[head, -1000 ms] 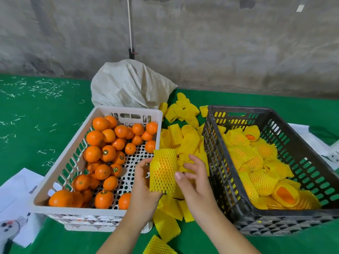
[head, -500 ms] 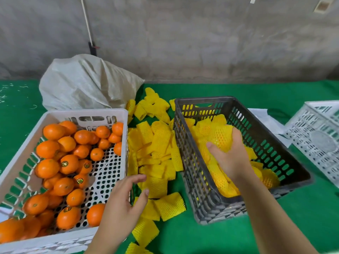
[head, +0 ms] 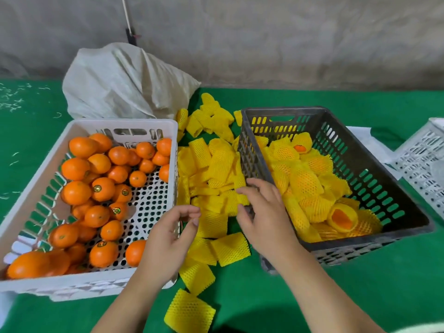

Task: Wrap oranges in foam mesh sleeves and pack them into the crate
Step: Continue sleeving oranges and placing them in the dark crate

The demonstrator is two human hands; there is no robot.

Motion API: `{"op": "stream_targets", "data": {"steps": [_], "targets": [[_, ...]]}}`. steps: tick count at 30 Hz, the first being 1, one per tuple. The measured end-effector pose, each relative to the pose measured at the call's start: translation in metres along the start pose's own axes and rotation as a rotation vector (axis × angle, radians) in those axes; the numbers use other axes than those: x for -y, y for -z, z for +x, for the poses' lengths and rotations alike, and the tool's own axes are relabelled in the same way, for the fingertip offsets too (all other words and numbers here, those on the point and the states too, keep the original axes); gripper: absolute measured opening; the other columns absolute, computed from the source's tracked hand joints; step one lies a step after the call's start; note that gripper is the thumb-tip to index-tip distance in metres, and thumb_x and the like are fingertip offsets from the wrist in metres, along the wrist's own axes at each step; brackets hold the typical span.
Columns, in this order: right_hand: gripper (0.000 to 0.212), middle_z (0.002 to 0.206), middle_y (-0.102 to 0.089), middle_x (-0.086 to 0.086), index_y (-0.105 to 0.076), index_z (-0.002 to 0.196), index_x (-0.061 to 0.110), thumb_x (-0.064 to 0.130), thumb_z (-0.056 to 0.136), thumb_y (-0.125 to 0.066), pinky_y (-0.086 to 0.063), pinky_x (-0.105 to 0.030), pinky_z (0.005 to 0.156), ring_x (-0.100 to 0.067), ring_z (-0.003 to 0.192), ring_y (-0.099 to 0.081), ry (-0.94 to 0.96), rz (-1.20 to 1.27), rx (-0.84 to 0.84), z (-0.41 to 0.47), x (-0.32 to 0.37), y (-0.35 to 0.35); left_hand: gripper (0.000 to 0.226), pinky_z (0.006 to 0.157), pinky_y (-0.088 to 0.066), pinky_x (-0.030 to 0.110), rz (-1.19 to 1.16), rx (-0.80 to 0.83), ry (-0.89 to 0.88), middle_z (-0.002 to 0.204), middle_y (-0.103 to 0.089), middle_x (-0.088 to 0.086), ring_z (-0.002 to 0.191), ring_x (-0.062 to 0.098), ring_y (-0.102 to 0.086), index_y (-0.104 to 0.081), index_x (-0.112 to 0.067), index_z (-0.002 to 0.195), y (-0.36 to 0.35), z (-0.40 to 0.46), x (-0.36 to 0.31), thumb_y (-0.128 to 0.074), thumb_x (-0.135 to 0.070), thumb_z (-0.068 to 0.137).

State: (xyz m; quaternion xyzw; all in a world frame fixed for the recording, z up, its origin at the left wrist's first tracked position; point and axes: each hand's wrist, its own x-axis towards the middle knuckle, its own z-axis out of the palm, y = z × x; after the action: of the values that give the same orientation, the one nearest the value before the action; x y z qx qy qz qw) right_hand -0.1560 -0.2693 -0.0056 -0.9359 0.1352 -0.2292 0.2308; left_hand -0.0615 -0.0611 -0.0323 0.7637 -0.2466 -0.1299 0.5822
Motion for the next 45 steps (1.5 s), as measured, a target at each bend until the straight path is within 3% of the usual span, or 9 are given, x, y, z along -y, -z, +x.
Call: {"op": "stream_targets", "data": {"steps": [6, 9, 15, 20, 23, 27, 32, 40, 45], "targets": [[0.04, 0.171, 0.001, -0.009, -0.06, 0.135, 0.034, 0.041, 0.097, -0.056, -0.006, -0.056, 0.125, -0.035, 0.155, 0.012, -0.198, -0.27, 1.025, -0.021, -0.004, -0.082, 0.019, 0.085, -0.051, 0.015, -0.128, 0.016, 0.02, 0.109, -0.075, -0.006, 0.106, 0.01, -0.069, -0.072, -0.024, 0.117, 0.008, 0.001, -0.002, -0.061, -0.013, 0.104], [0.061, 0.172, 0.001, -0.003, -0.037, 0.156, 0.024, 0.044, 0.1, -0.051, -0.006, -0.053, 0.125, -0.038, 0.155, 0.009, -0.265, -0.395, 1.228, -0.035, -0.026, -0.099, 0.02, 0.089, -0.055, 0.021, -0.271, -0.002, 0.057, 0.111, -0.076, 0.001, 0.107, 0.016, -0.07, -0.072, -0.018, 0.117, 0.014, 0.001, 0.0, -0.059, -0.009, 0.105], [0.039, 0.147, -0.052, 0.001, -0.061, 0.138, 0.019, 0.034, 0.103, -0.054, -0.039, -0.04, 0.111, -0.024, 0.133, -0.047, -0.269, -0.072, 0.555, -0.006, -0.013, -0.092, 0.018, 0.095, -0.053, 0.02, -0.491, -0.135, 0.131, 0.111, -0.076, 0.007, 0.112, 0.015, -0.07, -0.071, -0.011, 0.119, 0.023, 0.009, 0.003, -0.06, -0.009, 0.105], [0.016, 0.111, -0.066, 0.019, -0.076, 0.11, 0.02, 0.02, 0.098, -0.065, -0.053, -0.025, 0.09, 0.0, 0.105, -0.062, -0.127, 0.427, 0.042, 0.037, 0.045, -0.08, 0.019, 0.083, -0.05, 0.016, 0.333, -0.157, 0.088, 0.121, -0.068, -0.018, 0.104, -0.002, -0.063, -0.065, -0.036, 0.123, 0.08, 0.053, 0.041, -0.059, -0.033, 0.105], [0.014, 0.108, -0.062, 0.023, -0.073, 0.103, 0.029, 0.018, 0.097, -0.068, -0.047, -0.012, 0.074, 0.001, 0.089, -0.063, -0.119, 0.612, 0.056, 0.05, 0.085, -0.089, 0.053, 0.107, -0.046, 0.046, 0.919, 0.203, 0.432, 0.149, -0.049, 0.008, 0.134, 0.031, -0.05, -0.045, -0.026, 0.152, 0.106, 0.081, 0.076, -0.059, -0.034, 0.102], [0.02, 0.103, -0.062, 0.016, -0.067, 0.095, 0.031, 0.012, 0.094, -0.071, -0.053, -0.021, 0.078, -0.01, 0.092, -0.067, -0.152, 0.772, 0.126, 0.04, 0.106, -0.107, 0.063, 0.113, -0.043, 0.054, 1.067, 0.623, 0.909, 0.169, -0.016, 0.015, 0.149, 0.049, -0.025, -0.026, -0.017, 0.162, 0.102, 0.081, 0.102, -0.049, -0.024, 0.104], [0.031, 0.093, -0.062, 0.007, -0.053, 0.093, 0.041, 0.016, 0.092, -0.073, -0.054, -0.029, 0.071, -0.014, 0.086, -0.064, -0.223, 0.79, 0.118, 0.025, 0.104, -0.112, 0.062, 0.108, -0.037, 0.052, 1.204, 0.576, 0.838, 0.161, -0.012, 0.011, 0.144, 0.044, -0.019, -0.023, -0.022, 0.164, 0.084, 0.082, 0.086, -0.047, -0.026, 0.106], [0.033, 0.11, -0.048, 0.014, -0.065, 0.113, 0.028, 0.005, 0.09, -0.069, -0.045, -0.013, 0.068, -0.004, 0.081, -0.053, -0.156, 0.651, 0.153, 0.012, 0.102, -0.107, 0.052, 0.093, -0.046, 0.042, 1.314, 1.172, 0.559, 0.153, -0.044, 0.009, 0.127, 0.036, -0.052, -0.04, -0.023, 0.157, 0.063, 0.074, 0.065, -0.053, -0.035, 0.108], [0.02, 0.11, -0.047, 0.019, -0.066, 0.095, 0.029, 0.009, 0.096, -0.062, -0.047, -0.01, 0.071, -0.004, 0.094, -0.06, -0.182, 0.708, 0.103, 0.009, 0.097, -0.105, 0.049, 0.078, -0.047, 0.036, 1.197, 1.024, 0.576, 0.117, -0.064, 0.006, 0.092, 0.025, -0.057, -0.059, -0.011, 0.137, 0.075, 0.075, 0.059, -0.068, -0.04, 0.098]]}}
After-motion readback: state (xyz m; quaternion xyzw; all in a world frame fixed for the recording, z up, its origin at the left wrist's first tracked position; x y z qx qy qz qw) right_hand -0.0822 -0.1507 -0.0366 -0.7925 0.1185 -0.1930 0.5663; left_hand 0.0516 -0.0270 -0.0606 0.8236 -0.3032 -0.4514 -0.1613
